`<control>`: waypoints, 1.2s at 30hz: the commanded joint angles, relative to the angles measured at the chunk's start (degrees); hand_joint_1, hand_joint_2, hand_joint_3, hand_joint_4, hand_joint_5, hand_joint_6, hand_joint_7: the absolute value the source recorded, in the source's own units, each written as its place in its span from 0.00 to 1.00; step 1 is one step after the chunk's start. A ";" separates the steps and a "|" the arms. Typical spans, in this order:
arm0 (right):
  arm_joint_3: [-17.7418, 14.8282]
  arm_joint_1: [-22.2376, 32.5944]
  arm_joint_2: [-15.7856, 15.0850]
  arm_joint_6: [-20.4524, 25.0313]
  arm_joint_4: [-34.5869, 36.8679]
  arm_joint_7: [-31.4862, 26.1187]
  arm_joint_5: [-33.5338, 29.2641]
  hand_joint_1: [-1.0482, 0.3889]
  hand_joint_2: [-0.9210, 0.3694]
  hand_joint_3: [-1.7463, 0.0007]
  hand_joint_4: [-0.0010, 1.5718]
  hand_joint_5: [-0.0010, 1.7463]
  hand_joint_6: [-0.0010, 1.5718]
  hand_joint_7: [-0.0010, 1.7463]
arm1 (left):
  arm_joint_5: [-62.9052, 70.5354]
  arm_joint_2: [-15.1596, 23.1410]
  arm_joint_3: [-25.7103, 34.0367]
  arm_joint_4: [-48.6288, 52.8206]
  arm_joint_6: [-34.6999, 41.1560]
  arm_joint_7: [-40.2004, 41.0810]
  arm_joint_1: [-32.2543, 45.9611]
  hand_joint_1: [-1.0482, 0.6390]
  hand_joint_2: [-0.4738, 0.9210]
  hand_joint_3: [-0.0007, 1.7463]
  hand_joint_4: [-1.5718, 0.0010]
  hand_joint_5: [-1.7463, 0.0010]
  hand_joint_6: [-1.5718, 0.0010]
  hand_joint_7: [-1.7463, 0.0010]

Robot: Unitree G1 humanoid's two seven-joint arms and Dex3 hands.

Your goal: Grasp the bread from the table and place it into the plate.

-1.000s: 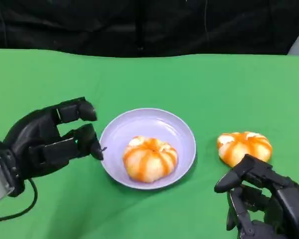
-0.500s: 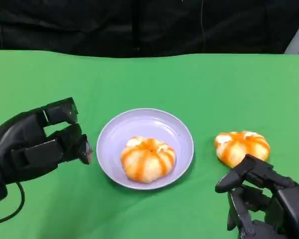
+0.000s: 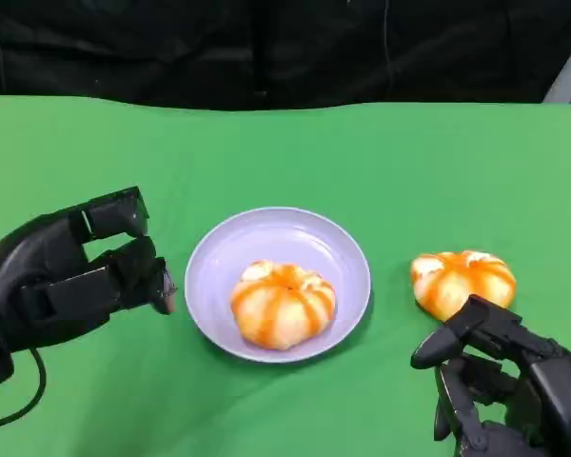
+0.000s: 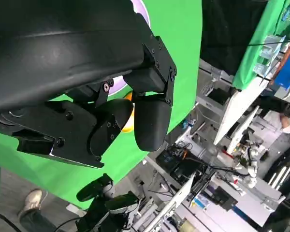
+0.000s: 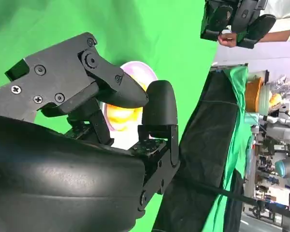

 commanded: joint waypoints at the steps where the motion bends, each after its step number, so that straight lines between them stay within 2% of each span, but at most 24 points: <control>1: -0.37 0.07 -0.28 -0.09 0.34 0.00 0.43 0.67 0.19 0.41 0.47 1.00 0.41 0.90 | -0.67 1.27 0.33 -0.41 0.01 0.41 0.62 0.57 0.89 0.66 0.55 0.00 0.58 0.00; 5: -0.37 0.07 -0.28 -0.09 0.34 0.00 0.43 0.67 0.19 0.41 0.47 1.00 0.41 0.90 | -0.67 1.27 0.33 -0.41 0.00 0.41 0.62 0.57 0.89 0.66 0.55 0.00 0.58 0.00; 7: -0.60 0.17 -0.51 0.01 0.32 0.10 0.42 0.67 0.19 0.41 0.47 1.00 0.41 0.90 | -0.60 2.05 0.51 3.81 -6.53 -8.97 3.73 0.58 0.86 0.68 0.53 0.00 0.58 0.00; 9: -0.72 0.21 -0.60 0.05 0.31 0.17 0.41 0.68 0.19 0.41 0.47 1.00 0.41 0.90 | -0.34 2.63 0.25 6.16 -10.30 -13.90 5.18 0.58 0.85 0.70 0.52 0.00 0.58 0.00; 15: -0.81 0.34 -0.49 -0.14 0.40 0.32 0.46 0.68 0.19 0.41 0.46 1.00 0.41 0.90 | 0.56 2.99 -0.96 10.06 -14.17 -17.44 5.42 0.58 0.84 0.71 0.51 0.00 0.58 0.00; 16: -0.83 0.43 -0.46 -0.29 0.46 0.35 0.52 0.67 0.20 0.41 0.47 1.00 0.41 0.90 | 0.95 2.84 -1.30 12.10 -15.51 -18.76 5.40 0.57 0.79 0.73 0.49 0.00 0.57 0.00; 18: -0.85 0.52 -0.43 -0.44 0.53 0.39 0.59 0.67 0.20 0.41 0.47 1.00 0.41 0.90 | 1.35 2.85 -1.87 14.58 -17.35 -20.42 5.32 0.57 0.76 0.75 0.48 0.00 0.56 0.00; 36: -0.83 0.76 -0.37 0.13 -0.20 0.24 0.53 0.67 0.20 0.40 0.47 1.00 0.41 0.90 | 1.35 3.19 -2.57 15.43 -18.79 -20.66 5.46 0.58 0.76 0.77 0.48 0.00 0.55 0.00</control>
